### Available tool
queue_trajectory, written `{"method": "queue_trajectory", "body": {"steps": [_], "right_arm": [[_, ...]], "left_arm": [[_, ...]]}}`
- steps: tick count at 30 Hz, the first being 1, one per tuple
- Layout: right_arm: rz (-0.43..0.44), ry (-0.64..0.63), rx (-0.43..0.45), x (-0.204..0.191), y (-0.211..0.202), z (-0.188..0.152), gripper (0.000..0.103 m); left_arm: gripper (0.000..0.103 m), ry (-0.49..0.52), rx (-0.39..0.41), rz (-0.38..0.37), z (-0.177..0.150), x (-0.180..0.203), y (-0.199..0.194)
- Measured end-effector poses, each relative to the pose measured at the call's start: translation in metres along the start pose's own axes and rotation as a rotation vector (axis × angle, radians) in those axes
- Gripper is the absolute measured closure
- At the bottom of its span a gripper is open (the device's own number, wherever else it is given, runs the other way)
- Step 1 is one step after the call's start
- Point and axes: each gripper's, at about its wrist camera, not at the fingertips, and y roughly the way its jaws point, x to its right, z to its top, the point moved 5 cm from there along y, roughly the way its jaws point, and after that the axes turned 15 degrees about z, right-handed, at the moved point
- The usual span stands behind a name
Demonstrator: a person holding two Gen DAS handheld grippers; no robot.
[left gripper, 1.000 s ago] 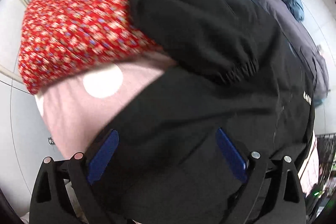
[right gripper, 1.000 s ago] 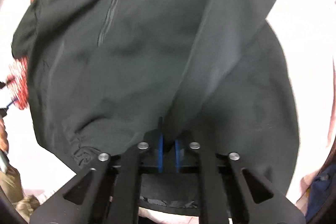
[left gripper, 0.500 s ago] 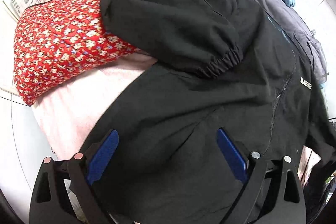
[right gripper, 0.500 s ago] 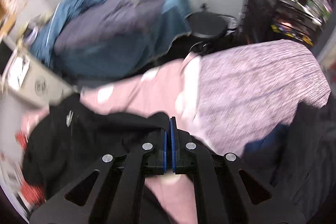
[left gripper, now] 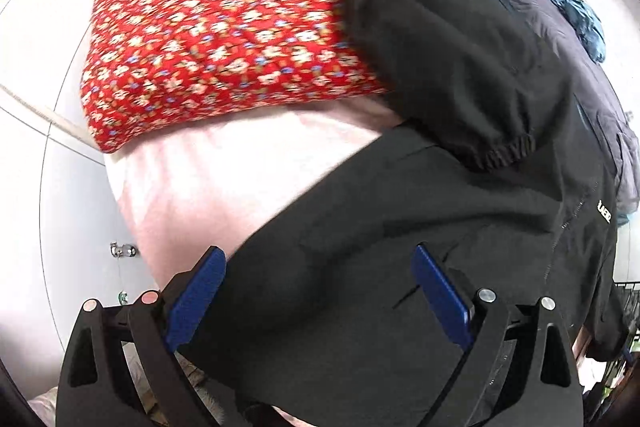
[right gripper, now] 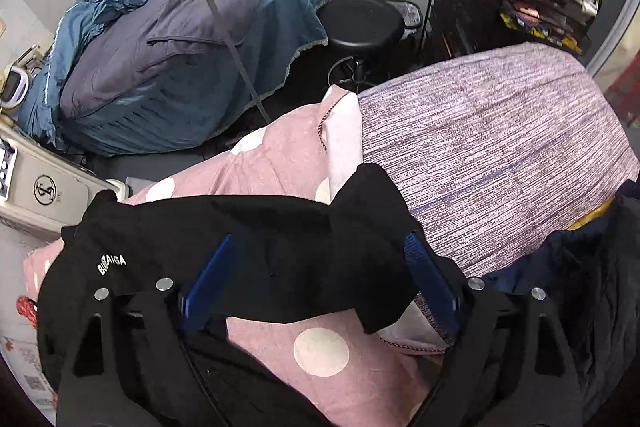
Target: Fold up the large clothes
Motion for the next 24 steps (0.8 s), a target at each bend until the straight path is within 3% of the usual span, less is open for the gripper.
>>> {"method": "queue_trajectory", "body": {"steps": [4, 9, 12, 15, 18, 24], "right_arm": [[-0.025, -0.116, 0.039, -0.017, -0.011, -0.026, 0.017], [0.02, -0.361, -0.042, -0.052, -0.009, -0.087, 0.017], [0.107, -0.513, -0.21, -0.069, 0.007, -0.157, 0.017], [0.183, -0.557, -0.369, -0.066, 0.023, -0.219, 0.017], [0.16, -0.558, -0.488, -0.044, 0.038, -0.279, 0.017], [0.092, -0.392, -0.572, 0.013, 0.054, -0.324, 0.017]], "left_arm": [[0.011, 0.022, 0.016, 0.016, 0.006, -0.006, 0.002], [0.011, 0.131, 0.042, 0.001, 0.012, 0.011, 0.008], [0.01, 0.229, 0.061, -0.03, 0.009, 0.026, 0.012], [0.007, 0.331, 0.084, -0.039, -0.001, 0.037, 0.017], [0.007, 0.414, 0.063, -0.026, -0.015, 0.043, 0.032], [0.007, 0.469, -0.016, -0.025, -0.045, 0.047, 0.056]]}}
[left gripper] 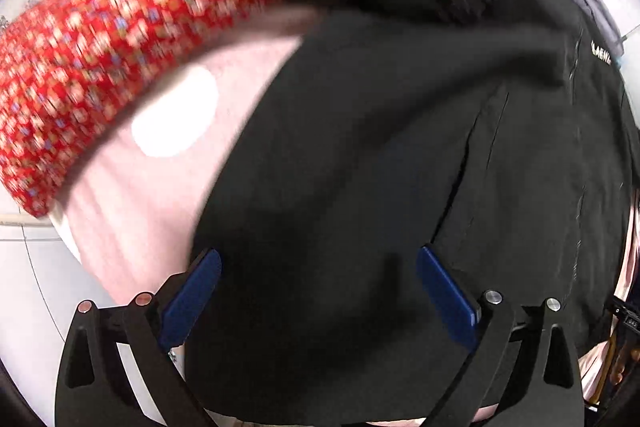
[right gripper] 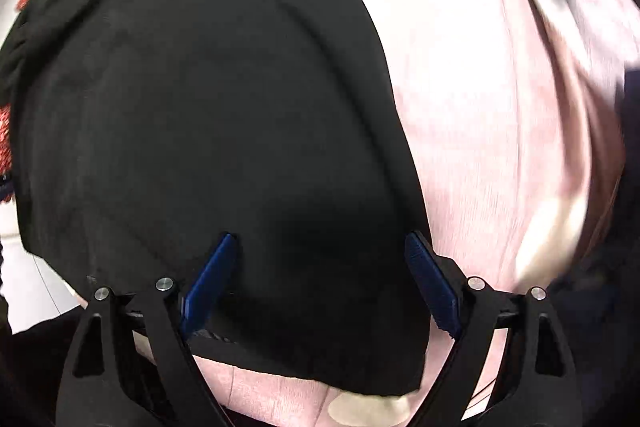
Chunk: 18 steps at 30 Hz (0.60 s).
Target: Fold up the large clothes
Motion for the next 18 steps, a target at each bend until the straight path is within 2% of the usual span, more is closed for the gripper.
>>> {"method": "queue_trajectory", "body": {"steps": [6, 9, 11, 12, 14, 15, 17, 18], "right_arm": [[-0.038, -0.027, 0.002, -0.004, 0.006, -0.008, 0.021], [-0.059, -0.049, 0.01, -0.009, 0.002, -0.01, 0.043], [-0.087, -0.079, 0.003, -0.011, 0.0, -0.014, 0.064], [-0.092, -0.089, -0.001, -0.011, -0.001, -0.015, 0.068], [-0.092, -0.096, 0.003, -0.01, -0.006, -0.019, 0.084], [-0.079, -0.089, 0.014, -0.009, -0.013, -0.021, 0.087], [-0.049, -0.078, 0.038, -0.009, -0.024, -0.026, 0.094], [-0.019, -0.068, 0.053, -0.01, -0.032, -0.03, 0.096]], "left_arm": [[0.007, 0.051, -0.01, -0.001, -0.013, 0.025, 0.007], [0.012, 0.084, -0.001, 0.002, -0.016, 0.033, 0.004], [0.033, 0.101, -0.003, 0.013, -0.018, 0.037, 0.004], [0.039, 0.108, -0.003, 0.024, -0.019, 0.036, 0.002], [0.065, 0.108, -0.007, 0.035, -0.022, 0.032, -0.003], [0.072, 0.103, -0.013, 0.035, -0.022, 0.028, -0.005], [0.088, 0.099, -0.014, -0.013, -0.025, 0.023, -0.014], [0.091, 0.105, -0.008, -0.024, -0.025, 0.023, -0.02]]}}
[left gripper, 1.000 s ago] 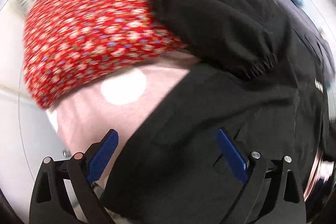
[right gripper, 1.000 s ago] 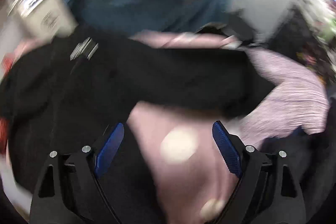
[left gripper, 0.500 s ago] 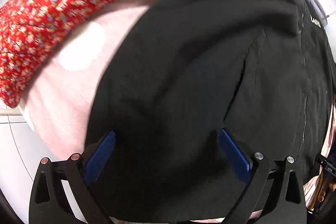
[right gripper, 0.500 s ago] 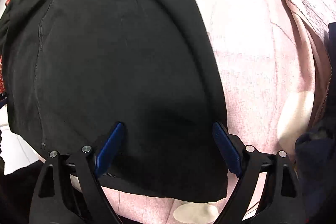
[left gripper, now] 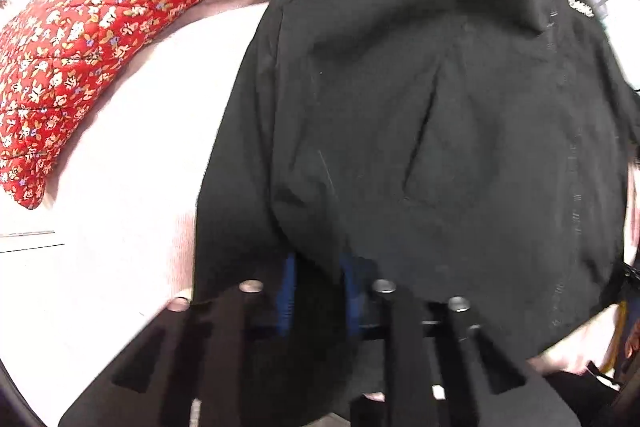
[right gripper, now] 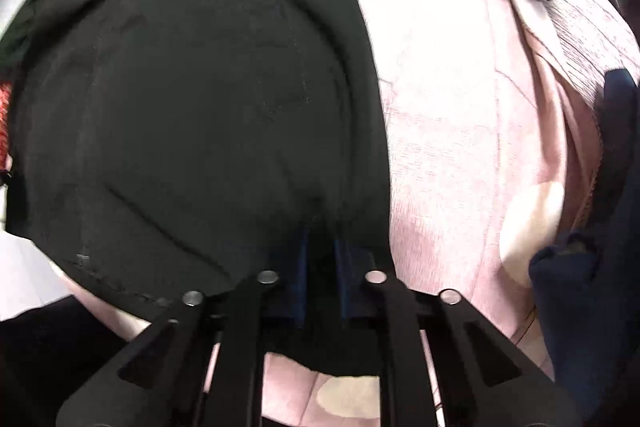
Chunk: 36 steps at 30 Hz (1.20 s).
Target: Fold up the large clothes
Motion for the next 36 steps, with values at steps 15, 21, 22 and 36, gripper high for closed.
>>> {"method": "queue_trajectory", "body": {"steps": [15, 21, 22, 36], "right_arm": [[0.181, 0.078, -0.107, 0.023, -0.037, -0.093, 0.101], [0.071, 0.069, -0.191, 0.034, -0.01, -0.11, 0.101], [0.05, 0.06, -0.192, 0.032, -0.011, -0.106, 0.099], [-0.021, 0.08, 0.071, 0.001, -0.083, -0.006, 0.026]], "left_arm": [[0.1, 0.197, -0.115, 0.05, -0.074, -0.039, -0.011], [0.1, 0.14, -0.209, 0.102, -0.095, -0.039, 0.018], [0.099, 0.134, -0.192, 0.107, -0.089, -0.039, 0.014], [0.027, -0.091, 0.096, 0.031, 0.028, -0.047, -0.075]]}}
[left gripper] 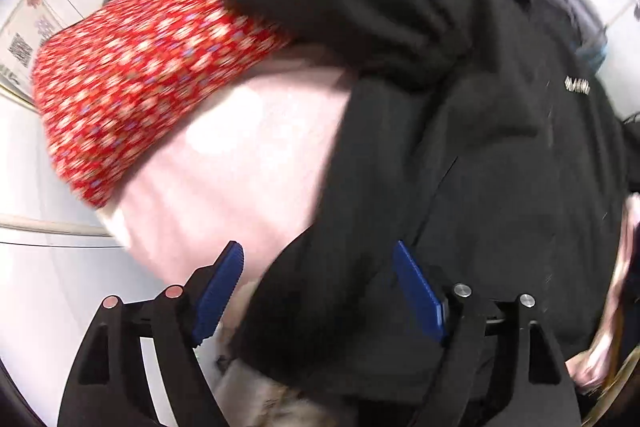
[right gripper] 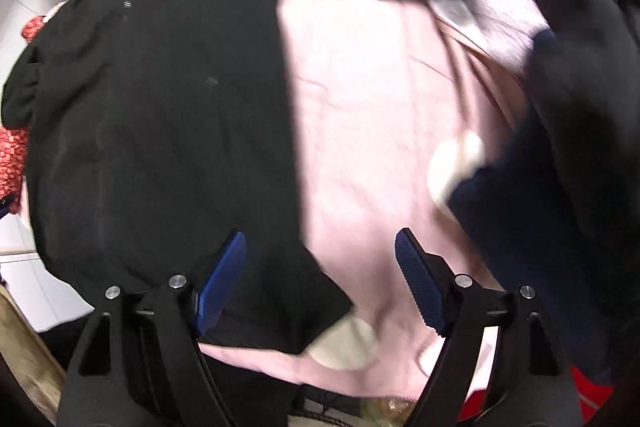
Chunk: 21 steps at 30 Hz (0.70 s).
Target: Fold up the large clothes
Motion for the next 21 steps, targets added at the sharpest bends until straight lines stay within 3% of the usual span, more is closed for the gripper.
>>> {"method": "queue_trajectory", "body": {"steps": [1, 6, 11, 18, 21], "right_arm": [[0.013, -0.013, -0.006, -0.002, 0.004, 0.013, 0.026], [0.072, -0.141, -0.066, -0.079, 0.047, 0.015, 0.026], [0.08, -0.22, -0.111, -0.124, 0.073, 0.009, 0.026], [0.012, -0.255, -0.117, -0.139, 0.084, -0.001, 0.026], [-0.002, -0.216, -0.111, -0.129, 0.081, -0.004, 0.026]], "left_arm": [[0.027, -0.006, -0.006, -0.02, 0.009, 0.009, 0.001], [0.026, -0.001, -0.036, -0.053, 0.041, 0.041, 0.015], [0.026, -0.12, -0.076, -0.114, 0.082, 0.046, 0.042], [0.025, -0.424, -0.125, -0.322, 0.152, 0.035, 0.063], [0.027, -0.416, -0.165, -0.325, 0.164, 0.051, 0.067]]}}
